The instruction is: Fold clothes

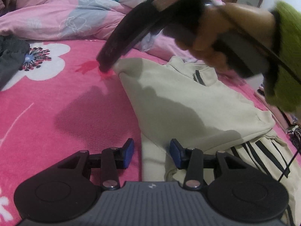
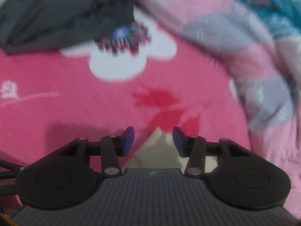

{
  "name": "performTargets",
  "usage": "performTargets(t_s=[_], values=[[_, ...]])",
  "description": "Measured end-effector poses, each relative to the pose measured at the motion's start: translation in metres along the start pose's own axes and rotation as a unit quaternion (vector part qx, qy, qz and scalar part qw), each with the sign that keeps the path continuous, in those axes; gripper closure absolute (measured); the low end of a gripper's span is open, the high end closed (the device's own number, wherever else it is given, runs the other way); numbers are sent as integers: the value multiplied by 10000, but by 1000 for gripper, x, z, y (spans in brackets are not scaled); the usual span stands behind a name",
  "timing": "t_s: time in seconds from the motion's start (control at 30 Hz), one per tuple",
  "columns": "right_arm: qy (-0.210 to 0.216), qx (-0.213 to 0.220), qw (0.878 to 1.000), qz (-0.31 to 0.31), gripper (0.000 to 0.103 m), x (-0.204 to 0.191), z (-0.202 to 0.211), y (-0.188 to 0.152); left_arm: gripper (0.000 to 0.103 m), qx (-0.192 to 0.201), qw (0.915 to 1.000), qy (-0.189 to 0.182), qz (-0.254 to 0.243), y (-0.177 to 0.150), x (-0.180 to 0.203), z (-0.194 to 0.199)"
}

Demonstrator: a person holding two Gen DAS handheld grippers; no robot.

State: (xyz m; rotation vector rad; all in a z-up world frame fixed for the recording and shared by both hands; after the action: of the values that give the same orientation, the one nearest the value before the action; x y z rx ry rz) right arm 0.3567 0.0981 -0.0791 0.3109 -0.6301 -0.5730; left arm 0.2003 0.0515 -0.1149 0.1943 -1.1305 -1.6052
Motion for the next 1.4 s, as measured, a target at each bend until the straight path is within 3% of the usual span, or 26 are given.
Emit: performTargets(t_s=[0.03,0.07,0.2,0.37,0.5,0.53,0.6,0.7,0.8,0.87,0.9,0.93,1.0,1.07,1.13,1.17,1.27,1.4], values=[[51,-212,9998,-29,93,2,-8,-2,60,-5,10000,25,-32,0,1,0],[135,-232,9991,-329,98,11,-8,-2,60,-10,10000,51,-66,-1,1,0],[475,-185,9846,-1675,100,47,-8,-2,60,-46,9998,107,-148,-2,3,0],[522,41,9461,-3196,103,90,-14,-11,60,-56,9998,118,-170,-2,1,-1],[548,430,9175,-3915,103,121,6,-19,60,-52,9998,105,-143,-2,0,-1],[716,476,9189,-3851,103,118,16,-20,60,-53,9999,97,-118,-2,0,0],[1139,448,9333,-3377,101,97,35,-22,60,-56,9999,81,-69,-1,0,0],[1423,136,9505,-2757,101,57,37,-37,60,-60,9999,100,-69,-1,-1,0],[1389,-304,9471,-2878,102,44,-4,-48,60,-66,9998,122,-108,-1,0,0],[1199,-463,9359,-3279,103,51,-39,-51,60,-69,9999,68,-58,-1,-1,1],[1165,-387,9204,-3713,103,64,-47,-52,60,-70,10000,39,-31,0,-2,1],[1134,-297,9018,-4159,103,78,-54,-54,60,-67,10000,-2,5,0,-4,2],[1413,-179,8526,-5028,103,99,-46,-68,60,-59,9999,-87,78,1,-6,3],[1313,11,8375,-5304,100,121,-17,-94,59,-68,9997,-153,166,2,-8,3],[1015,341,8430,-5272,99,141,32,-130,59,-49,9995,-200,239,3,-9,4],[884,469,8382,-5361,99,150,59,-155,60,-35,9994,-220,266,3,-9,5],[429,806,8072,-5831,98,188,140,-241,60,24,9992,-255,311,4,-11,9],[-969,956,8022,-5813,97,225,232,-350,59,325,9986,-270,332,17,-16,26]])
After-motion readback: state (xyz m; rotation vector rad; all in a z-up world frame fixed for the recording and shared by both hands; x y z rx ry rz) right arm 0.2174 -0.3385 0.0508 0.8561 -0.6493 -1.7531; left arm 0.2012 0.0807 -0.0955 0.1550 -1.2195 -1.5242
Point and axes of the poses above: each gripper's, at about its wrist camera, not at the fingertips, and z roughly against the way its jaws point, x to its right, y to its top, the point moved 9 cm from there along -z, roughly the way its jaws point, and after that the axes turned 12 degrees about -y, right-handed, at the moved point
